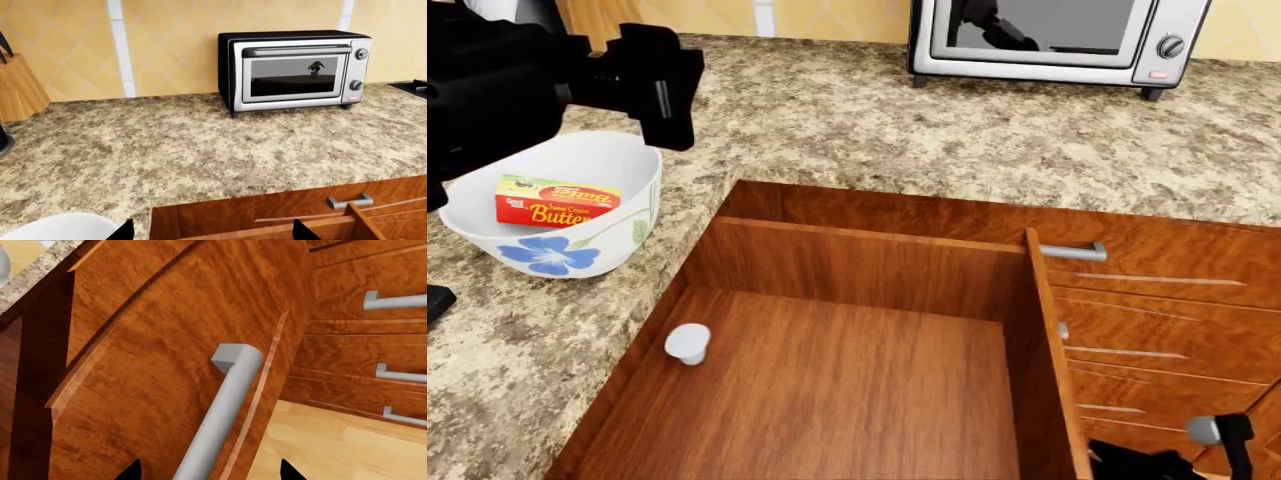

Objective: Place the bar in the bowl and close the drawer.

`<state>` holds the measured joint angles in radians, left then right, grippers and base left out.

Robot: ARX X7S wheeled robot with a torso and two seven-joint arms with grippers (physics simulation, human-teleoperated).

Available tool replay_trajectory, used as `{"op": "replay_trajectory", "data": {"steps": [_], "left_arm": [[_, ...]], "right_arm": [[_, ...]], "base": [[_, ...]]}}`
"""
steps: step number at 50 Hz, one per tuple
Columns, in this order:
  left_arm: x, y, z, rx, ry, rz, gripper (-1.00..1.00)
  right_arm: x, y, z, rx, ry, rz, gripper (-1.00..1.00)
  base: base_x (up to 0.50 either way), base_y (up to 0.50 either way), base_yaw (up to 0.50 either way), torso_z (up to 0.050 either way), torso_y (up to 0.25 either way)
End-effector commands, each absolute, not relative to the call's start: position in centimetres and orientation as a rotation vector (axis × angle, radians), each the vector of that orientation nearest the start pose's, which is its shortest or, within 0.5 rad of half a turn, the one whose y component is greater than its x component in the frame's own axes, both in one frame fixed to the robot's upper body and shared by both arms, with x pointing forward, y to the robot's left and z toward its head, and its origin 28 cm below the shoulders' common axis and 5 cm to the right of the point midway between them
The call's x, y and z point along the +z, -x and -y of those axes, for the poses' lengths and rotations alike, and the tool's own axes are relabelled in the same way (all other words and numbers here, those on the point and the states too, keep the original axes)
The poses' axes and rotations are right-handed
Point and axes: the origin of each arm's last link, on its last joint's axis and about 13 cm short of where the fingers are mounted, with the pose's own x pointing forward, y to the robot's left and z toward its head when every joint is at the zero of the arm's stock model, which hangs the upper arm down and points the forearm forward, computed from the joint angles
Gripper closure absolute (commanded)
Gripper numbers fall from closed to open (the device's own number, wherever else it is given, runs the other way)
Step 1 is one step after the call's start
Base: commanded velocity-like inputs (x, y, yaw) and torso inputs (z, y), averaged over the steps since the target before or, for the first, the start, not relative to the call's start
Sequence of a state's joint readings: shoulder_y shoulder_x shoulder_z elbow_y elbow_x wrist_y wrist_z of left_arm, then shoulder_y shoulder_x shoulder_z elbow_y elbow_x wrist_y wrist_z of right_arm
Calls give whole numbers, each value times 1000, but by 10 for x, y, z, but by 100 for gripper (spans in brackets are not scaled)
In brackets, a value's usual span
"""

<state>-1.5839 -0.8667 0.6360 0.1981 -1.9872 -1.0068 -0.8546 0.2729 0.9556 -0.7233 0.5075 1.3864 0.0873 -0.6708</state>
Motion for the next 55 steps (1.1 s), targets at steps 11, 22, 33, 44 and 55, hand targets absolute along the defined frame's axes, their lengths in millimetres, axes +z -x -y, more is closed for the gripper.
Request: {"op": "replay_trajectory", "data": {"steps": [11, 22, 33, 44, 55], "left_arm": [[369, -227, -255, -306, -31, -124, -100], [369, -228, -255, -309, -32, -126, -100], [368, -228, -254, -312, -34, -130, -100], [368, -230, -254, -311, -32, -132, -100], [368, -230, -255, -309, -29, -133, -100]], "right_arm": [[36, -224, 233, 799, -462, -465, -100], [47, -235, 204, 848, -492, -467, -100], [50, -249, 176, 863, -532, -488, -100], [51, -266, 153, 884, -520, -562, -100], [52, -285, 132, 875, -505, -643, -100]], "base": [[0, 0, 0, 0, 1], [0, 0, 0, 0, 2], [0, 0, 0, 0, 0], [0, 0, 0, 0, 1], [0, 0, 0, 0, 0]]}}
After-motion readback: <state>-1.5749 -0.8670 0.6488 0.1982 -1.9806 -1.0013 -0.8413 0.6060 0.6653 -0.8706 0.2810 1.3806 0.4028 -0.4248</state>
